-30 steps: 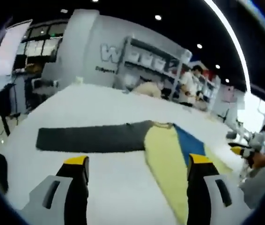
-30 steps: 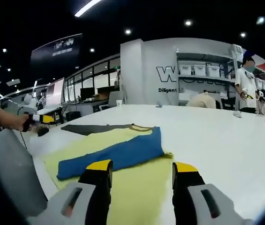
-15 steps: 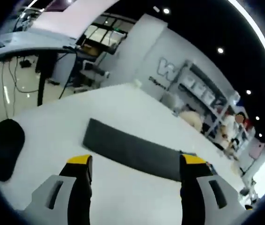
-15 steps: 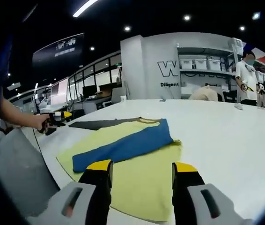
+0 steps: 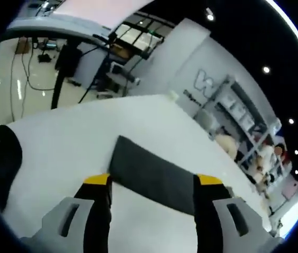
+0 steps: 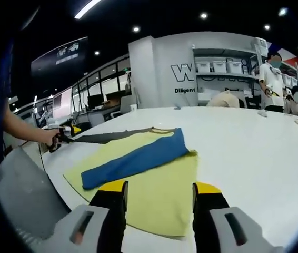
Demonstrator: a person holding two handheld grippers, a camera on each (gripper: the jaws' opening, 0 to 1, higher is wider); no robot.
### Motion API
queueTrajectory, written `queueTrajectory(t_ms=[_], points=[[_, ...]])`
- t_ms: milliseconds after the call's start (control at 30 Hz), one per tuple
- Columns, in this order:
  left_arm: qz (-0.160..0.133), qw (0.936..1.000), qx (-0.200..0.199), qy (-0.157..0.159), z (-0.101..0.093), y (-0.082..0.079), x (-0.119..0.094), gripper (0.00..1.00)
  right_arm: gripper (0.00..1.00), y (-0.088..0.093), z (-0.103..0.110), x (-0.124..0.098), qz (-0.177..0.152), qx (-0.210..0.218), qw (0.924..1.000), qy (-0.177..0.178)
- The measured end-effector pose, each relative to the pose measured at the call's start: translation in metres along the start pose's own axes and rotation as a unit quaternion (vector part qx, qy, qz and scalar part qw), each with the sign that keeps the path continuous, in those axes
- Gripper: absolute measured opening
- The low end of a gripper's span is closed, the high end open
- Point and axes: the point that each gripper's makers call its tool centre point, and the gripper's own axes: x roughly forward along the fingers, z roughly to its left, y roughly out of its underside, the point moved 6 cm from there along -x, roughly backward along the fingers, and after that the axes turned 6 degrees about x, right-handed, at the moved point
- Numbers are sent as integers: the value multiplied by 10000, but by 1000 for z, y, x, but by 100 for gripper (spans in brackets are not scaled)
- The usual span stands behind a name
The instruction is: Fold the garment on the visible template until the final outline fits inside the template.
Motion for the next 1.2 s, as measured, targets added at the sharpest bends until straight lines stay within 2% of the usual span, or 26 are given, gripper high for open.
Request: queueTrajectory(t_ms=[100, 267, 333, 433, 467, 533, 667, 900, 1067, 1100, 1200], points=[[-14, 9999, 115, -34, 0, 0, 3, 49, 47, 0, 0, -2, 36, 18, 10000, 18], [-77, 9995, 264, -120, -1, -4, 14, 46, 46, 0, -1, -5, 78, 29, 10000, 35], [-65, 9991, 371, -174, 2, -4, 19, 40, 46, 0, -1, -5, 97, 48, 9999, 52], [146, 9970, 679, -352, 9, -4, 23, 23, 45, -1, 0, -6, 105, 62, 9999, 56], [82, 9951, 877, -443, 12, -6, 23, 18, 45, -2, 0, -6, 107, 78, 9999, 57], [67, 9952, 853, -476, 15, -5, 22, 12, 44, -2, 0, -7, 105, 86, 9999, 57], [-40, 9947, 860, -567, 16, -10, 22, 8, 44, -2, -1, -7, 107, 132, 9998, 71], [-131, 9909, 1154, -684, 19, -16, 19, 3, 41, 1, 2, -6, 133, 199, 9997, 48], [-277, 9888, 1331, -619, 6, -26, 13, 2, 40, 3, 4, -6, 130, 244, 9996, 32], [-440, 9876, 1458, -390, -8, -33, 12, 2, 40, 5, 4, -6, 131, 253, 9996, 45], [-646, 9830, 1716, -85, -32, -42, 12, 2, 40, 8, 4, -6, 118, 317, 9994, 38]])
